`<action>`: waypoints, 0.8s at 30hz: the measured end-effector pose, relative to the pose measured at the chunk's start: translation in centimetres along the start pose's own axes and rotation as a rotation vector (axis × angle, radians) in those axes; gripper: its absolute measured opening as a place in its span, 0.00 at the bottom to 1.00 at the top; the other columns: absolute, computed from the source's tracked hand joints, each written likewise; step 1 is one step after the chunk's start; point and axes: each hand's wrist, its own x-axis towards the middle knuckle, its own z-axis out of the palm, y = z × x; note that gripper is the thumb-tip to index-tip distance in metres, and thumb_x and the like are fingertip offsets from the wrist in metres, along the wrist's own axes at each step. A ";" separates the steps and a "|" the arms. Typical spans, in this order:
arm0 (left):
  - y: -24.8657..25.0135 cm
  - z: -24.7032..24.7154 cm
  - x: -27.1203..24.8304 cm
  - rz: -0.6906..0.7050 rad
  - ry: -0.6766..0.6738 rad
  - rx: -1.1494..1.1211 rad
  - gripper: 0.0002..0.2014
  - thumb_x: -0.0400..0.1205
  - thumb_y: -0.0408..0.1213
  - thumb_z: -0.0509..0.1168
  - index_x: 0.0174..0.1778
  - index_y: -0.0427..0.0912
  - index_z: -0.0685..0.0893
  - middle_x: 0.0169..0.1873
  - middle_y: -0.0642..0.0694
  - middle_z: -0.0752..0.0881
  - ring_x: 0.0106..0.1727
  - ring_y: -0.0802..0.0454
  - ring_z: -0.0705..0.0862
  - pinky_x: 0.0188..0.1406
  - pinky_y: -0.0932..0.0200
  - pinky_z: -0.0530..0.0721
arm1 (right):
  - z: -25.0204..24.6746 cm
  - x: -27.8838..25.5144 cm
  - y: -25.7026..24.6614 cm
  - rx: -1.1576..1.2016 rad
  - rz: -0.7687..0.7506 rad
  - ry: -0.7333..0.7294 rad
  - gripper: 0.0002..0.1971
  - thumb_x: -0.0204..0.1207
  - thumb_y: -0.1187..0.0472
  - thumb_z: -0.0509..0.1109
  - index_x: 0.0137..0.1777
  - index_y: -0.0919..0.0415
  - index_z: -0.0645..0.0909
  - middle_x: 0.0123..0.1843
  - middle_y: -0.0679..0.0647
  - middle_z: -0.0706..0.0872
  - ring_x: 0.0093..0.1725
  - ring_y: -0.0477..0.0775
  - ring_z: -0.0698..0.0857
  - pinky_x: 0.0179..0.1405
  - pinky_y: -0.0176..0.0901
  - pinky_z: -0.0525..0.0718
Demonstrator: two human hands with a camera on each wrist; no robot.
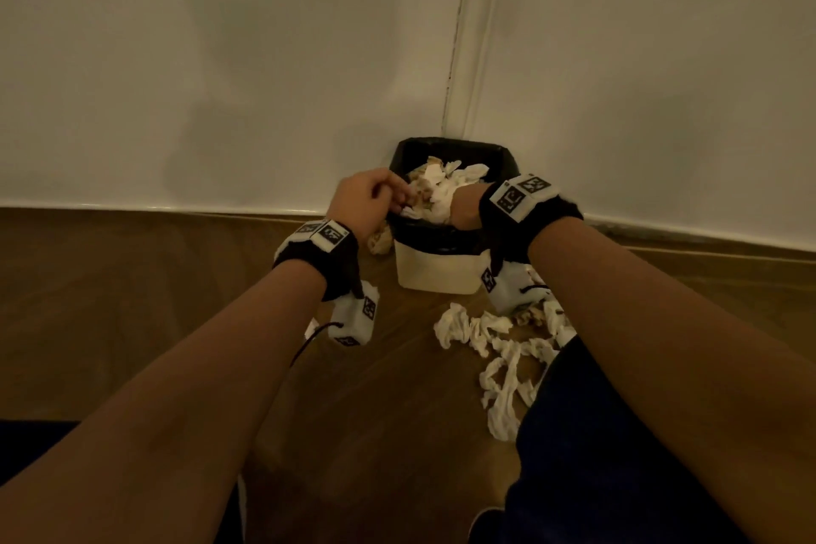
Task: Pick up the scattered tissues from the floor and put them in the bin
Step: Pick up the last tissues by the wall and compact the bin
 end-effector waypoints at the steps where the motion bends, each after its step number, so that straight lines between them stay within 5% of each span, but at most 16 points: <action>1: -0.6 -0.7 -0.4 -0.017 0.048 -0.013 0.17 0.82 0.27 0.52 0.41 0.47 0.85 0.37 0.50 0.87 0.36 0.59 0.86 0.37 0.69 0.83 | -0.4 -0.4 -0.4 -0.020 0.019 0.021 0.31 0.84 0.50 0.54 0.80 0.69 0.56 0.80 0.66 0.62 0.79 0.66 0.62 0.79 0.57 0.61; 4: -3.4 -2.9 -1.5 -0.123 0.098 -0.019 0.17 0.82 0.28 0.51 0.43 0.48 0.84 0.35 0.50 0.86 0.34 0.59 0.86 0.31 0.69 0.84 | -1.9 -2.6 -2.6 0.050 0.001 0.159 0.26 0.83 0.49 0.55 0.76 0.63 0.67 0.76 0.62 0.71 0.74 0.67 0.71 0.74 0.61 0.69; 9: -10.3 -5.9 -5.2 -0.352 -0.022 0.338 0.11 0.81 0.35 0.57 0.51 0.50 0.85 0.41 0.50 0.87 0.39 0.55 0.85 0.34 0.65 0.79 | -0.9 -4.8 -8.6 0.199 -0.165 0.302 0.15 0.82 0.61 0.56 0.61 0.63 0.81 0.60 0.59 0.84 0.58 0.58 0.82 0.49 0.43 0.78; 13: -14.8 -5.9 -9.8 -0.533 -0.110 0.464 0.15 0.82 0.35 0.57 0.61 0.47 0.82 0.57 0.41 0.84 0.52 0.45 0.83 0.45 0.58 0.80 | 2.5 -3.5 -12.4 0.320 -0.200 0.133 0.16 0.83 0.62 0.55 0.61 0.65 0.82 0.62 0.61 0.84 0.59 0.61 0.84 0.63 0.50 0.81; 16: -16.7 -5.1 -12.3 -0.561 -0.152 0.521 0.18 0.81 0.35 0.60 0.68 0.45 0.76 0.64 0.38 0.78 0.62 0.40 0.79 0.57 0.51 0.79 | 5.3 -1.0 -14.2 0.314 -0.109 -0.012 0.17 0.84 0.62 0.55 0.67 0.66 0.77 0.68 0.64 0.80 0.68 0.65 0.78 0.76 0.58 0.69; 20: -17.9 -3.8 -13.6 -0.573 -0.188 0.586 0.26 0.79 0.38 0.65 0.74 0.44 0.68 0.69 0.38 0.69 0.69 0.36 0.72 0.66 0.45 0.75 | 8.6 1.7 -15.0 0.331 -0.071 -0.077 0.15 0.83 0.61 0.59 0.62 0.65 0.81 0.63 0.62 0.84 0.61 0.62 0.83 0.64 0.53 0.81; 24: -19.8 -2.8 -12.8 -0.467 -0.337 0.595 0.34 0.80 0.33 0.63 0.81 0.54 0.57 0.81 0.42 0.55 0.79 0.37 0.59 0.76 0.44 0.65 | 10.6 3.7 -15.2 0.251 -0.106 -0.115 0.16 0.82 0.62 0.60 0.67 0.62 0.78 0.67 0.61 0.80 0.64 0.62 0.81 0.65 0.50 0.80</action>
